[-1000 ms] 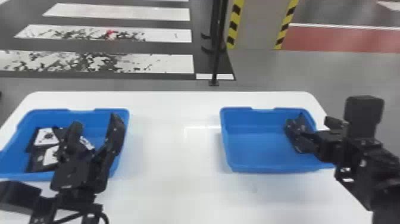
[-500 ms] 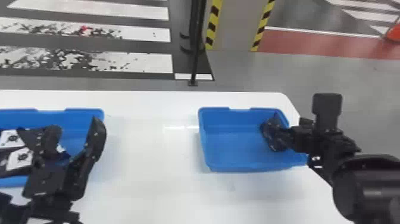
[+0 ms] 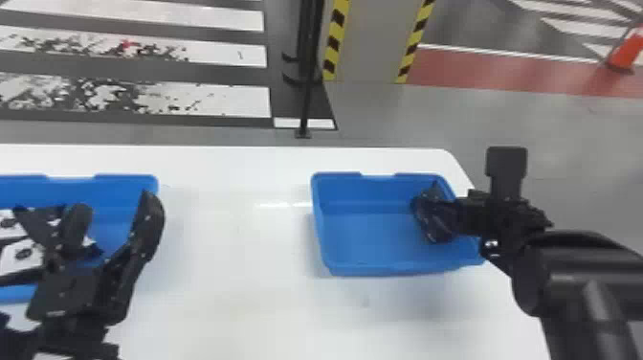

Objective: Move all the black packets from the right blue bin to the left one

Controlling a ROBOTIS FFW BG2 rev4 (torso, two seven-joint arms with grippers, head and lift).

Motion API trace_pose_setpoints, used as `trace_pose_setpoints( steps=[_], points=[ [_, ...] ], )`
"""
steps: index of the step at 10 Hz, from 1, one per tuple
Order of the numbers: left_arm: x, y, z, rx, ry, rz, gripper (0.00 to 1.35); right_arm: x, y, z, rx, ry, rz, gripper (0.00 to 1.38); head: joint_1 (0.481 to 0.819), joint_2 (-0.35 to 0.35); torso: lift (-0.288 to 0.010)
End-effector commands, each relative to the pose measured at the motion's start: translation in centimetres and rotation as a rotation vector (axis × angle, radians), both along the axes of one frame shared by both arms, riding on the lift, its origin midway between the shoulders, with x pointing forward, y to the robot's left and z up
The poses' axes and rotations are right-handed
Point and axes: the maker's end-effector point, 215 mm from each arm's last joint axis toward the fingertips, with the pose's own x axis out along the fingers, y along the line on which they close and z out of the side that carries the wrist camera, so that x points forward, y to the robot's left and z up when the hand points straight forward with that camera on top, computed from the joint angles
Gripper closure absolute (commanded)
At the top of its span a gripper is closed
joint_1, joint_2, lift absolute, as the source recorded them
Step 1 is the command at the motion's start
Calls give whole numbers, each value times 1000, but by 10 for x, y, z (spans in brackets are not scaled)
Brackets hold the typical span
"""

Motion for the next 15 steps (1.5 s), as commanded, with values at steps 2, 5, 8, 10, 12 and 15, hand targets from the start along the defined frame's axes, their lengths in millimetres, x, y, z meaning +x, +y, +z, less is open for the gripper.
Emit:
trace_pose_setpoints(
  steps=[2, 5, 8, 10, 12, 15],
  points=[
    [0, 2, 0, 2, -2, 4, 222, 8, -3, -14, 9, 30, -5, 225, 695, -203, -168],
    [1, 5, 1, -1, -4, 9, 225, 17, 20, -19, 38, 32, 43, 225, 695, -190, -168],
    [1, 6, 0, -4, -1, 10, 237, 14, 34, -28, 52, 53, 63, 225, 695, -163, -168],
    [0, 7, 0, -5, -1, 11, 260, 6, 36, -41, 64, 81, 62, 225, 695, -158, -168],
    [1, 7, -1, -8, 1, 10, 262, 0, 40, -48, 79, 97, 65, 245, 695, -154, -168],
    [1, 7, -5, -11, 10, 8, 262, -15, 48, -68, 133, 147, 67, 723, 695, -148, -168]
  ],
)
